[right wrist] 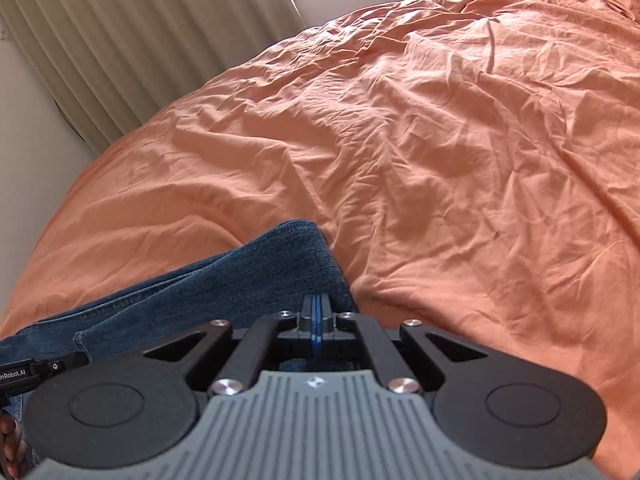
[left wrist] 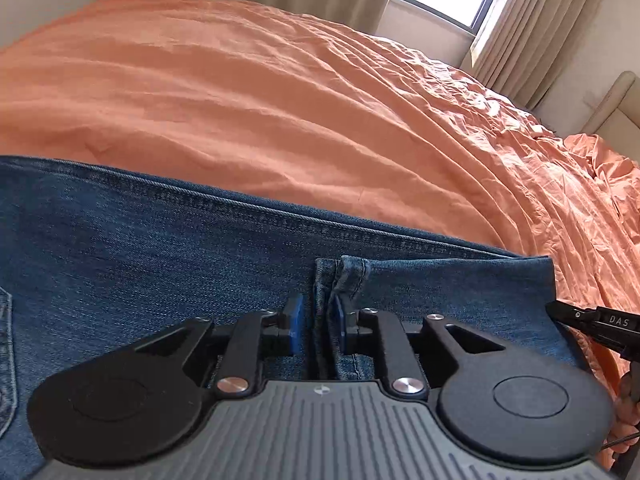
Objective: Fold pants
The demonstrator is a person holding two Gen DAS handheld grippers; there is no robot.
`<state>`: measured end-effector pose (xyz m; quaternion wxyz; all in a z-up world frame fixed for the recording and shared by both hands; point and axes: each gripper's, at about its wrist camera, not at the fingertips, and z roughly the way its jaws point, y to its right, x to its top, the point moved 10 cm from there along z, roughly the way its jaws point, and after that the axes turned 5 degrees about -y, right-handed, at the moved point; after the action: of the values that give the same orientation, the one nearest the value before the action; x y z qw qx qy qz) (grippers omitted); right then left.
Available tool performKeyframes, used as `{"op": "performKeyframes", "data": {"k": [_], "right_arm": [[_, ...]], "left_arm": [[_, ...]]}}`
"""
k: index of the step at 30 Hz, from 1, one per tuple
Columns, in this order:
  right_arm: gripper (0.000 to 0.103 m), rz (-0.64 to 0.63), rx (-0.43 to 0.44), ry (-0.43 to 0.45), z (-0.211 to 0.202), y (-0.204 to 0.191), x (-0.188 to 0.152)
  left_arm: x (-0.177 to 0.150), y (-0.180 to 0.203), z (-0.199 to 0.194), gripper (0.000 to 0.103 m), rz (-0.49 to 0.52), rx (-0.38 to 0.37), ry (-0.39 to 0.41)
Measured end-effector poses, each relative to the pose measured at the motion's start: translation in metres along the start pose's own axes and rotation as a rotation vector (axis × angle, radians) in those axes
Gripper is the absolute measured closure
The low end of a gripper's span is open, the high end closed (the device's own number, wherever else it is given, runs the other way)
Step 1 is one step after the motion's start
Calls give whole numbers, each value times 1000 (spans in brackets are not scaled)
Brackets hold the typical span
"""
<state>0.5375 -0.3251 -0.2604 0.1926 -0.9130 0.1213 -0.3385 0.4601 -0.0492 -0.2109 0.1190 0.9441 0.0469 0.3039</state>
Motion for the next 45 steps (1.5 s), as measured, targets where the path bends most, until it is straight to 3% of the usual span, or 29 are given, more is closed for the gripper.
{"op": "performKeyframes", "data": {"k": [4, 10, 13, 18, 20, 25, 28, 31, 33, 34, 36, 40, 43, 45], "right_arm": [[103, -26, 26, -13, -42, -11, -7], [102, -64, 33, -55, -84, -17, -33], [97, -55, 38, -85, -93, -16, -53], [98, -104, -18, -176, -81, -8, -88], [103, -68, -34, -239, -65, 4, -100], [103, -84, -45, -266, -52, 9, -108], [103, -81, -65, -259, -51, 7, -108], [103, -110, -95, -235, -57, 1, -106], [102, -184, -126, -169, -72, -13, -100], [92, -239, -131, -114, -81, -24, -95], [80, -323, -103, -31, -95, -48, -90], [80, -402, 28, 24, -101, -97, -96], [80, -475, 30, 44, -95, -128, -106], [80, -504, 42, 50, -91, -149, -110]], "left_arm": [[-9, 12, -35, 84, 43, 0, 47], [-36, 34, -65, 84, 92, -33, 37], [-50, 41, -69, 86, 97, -39, 24], [-71, 36, -52, 95, 108, 23, -33], [-77, 26, -45, 99, 85, 39, -46], [-83, 18, -36, 98, 67, 38, -38], [-86, 24, -37, 98, 138, 75, -6], [-83, 24, -45, 97, 121, 62, 6], [-79, 20, -60, 88, 94, 66, 26], [-76, 19, -72, 86, 95, 79, 56], [-73, 15, -99, 75, 96, 77, 116], [-68, -10, -143, 64, 21, 85, 178], [-66, -42, -167, 60, -64, 100, 232], [-65, -72, -179, 60, -102, 157, 272]]}}
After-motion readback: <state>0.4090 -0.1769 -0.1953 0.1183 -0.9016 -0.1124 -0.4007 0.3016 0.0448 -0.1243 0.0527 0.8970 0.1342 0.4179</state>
